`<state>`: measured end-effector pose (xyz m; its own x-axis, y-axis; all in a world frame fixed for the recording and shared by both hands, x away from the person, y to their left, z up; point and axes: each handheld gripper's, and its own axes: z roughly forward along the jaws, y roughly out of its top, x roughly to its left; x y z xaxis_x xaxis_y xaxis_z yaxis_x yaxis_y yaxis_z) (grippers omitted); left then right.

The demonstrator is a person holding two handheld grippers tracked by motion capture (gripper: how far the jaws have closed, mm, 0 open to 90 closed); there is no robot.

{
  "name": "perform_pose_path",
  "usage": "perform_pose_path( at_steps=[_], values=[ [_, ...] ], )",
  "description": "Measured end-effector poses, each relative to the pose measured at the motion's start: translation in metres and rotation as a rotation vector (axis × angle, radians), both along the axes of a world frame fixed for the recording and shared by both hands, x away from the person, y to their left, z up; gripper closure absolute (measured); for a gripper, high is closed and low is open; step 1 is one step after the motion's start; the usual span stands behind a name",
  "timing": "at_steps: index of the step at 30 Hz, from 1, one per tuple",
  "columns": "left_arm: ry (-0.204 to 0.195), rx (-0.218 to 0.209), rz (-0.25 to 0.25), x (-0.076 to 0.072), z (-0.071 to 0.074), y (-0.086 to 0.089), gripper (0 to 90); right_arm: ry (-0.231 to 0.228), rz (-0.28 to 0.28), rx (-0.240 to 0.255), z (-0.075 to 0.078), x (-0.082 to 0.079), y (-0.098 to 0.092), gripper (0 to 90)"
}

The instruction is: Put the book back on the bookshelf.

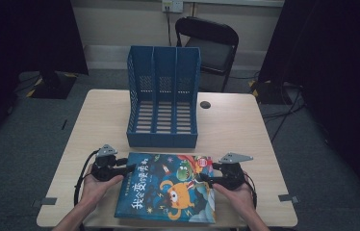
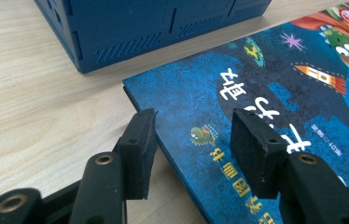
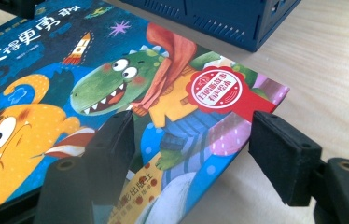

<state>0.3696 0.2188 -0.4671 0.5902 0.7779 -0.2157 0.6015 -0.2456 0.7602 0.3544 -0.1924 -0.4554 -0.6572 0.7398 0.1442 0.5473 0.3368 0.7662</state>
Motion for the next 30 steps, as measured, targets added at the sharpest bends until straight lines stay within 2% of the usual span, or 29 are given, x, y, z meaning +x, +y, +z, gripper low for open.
perform_pose_path(
  at_steps=[6, 7, 9, 11, 15, 19, 23, 25, 30],
  values=[
    [-0.002, -0.009, -0.011, 0.002, -0.001, -0.003, 50.7, -0.008, -0.002, -0.005, 0.001, -0.01, -0.004, 35.6],
    [-0.003, -0.012, -0.012, 0.003, -0.001, -0.005, 50.8, -0.009, -0.011, 0.01, 0.003, -0.006, -0.006, 31.4],
    [0.001, -0.01, -0.036, 0.001, 0.0, -0.011, 50.9, -0.026, -0.027, 0.017, 0.006, 0.0, -0.007, 31.2],
    [-0.012, 0.005, -0.062, -0.004, 0.001, -0.016, 50.3, -0.043, -0.034, 0.023, 0.008, 0.004, -0.005, 31.7],
    [-0.03, 0.006, -0.077, -0.004, 0.0, -0.022, 49.9, -0.052, 0.009, 0.027, 0.009, 0.01, 0.007, 34.1],
    [-0.04, 0.006, -0.094, -0.004, 0.0, -0.026, 48.5, -0.053, 0.068, -0.006, 0.005, 0.01, 0.021, 35.5],
    [-0.048, 0.015, -0.118, -0.005, 0.0, -0.03, 43.3, -0.056, 0.083, -0.02, 0.003, 0.009, 0.024, 34.9],
    [-0.039, 0.013, -0.125, -0.004, 0.0, -0.029, 43.3, -0.067, 0.102, -0.036, 0.002, 0.008, 0.024, 34.7],
    [-0.017, 0.008, -0.16, -0.012, 0.001, -0.021, 44.8, -0.082, 0.101, -0.049, 0.002, 0.005, 0.023, 32.6]
  ],
)
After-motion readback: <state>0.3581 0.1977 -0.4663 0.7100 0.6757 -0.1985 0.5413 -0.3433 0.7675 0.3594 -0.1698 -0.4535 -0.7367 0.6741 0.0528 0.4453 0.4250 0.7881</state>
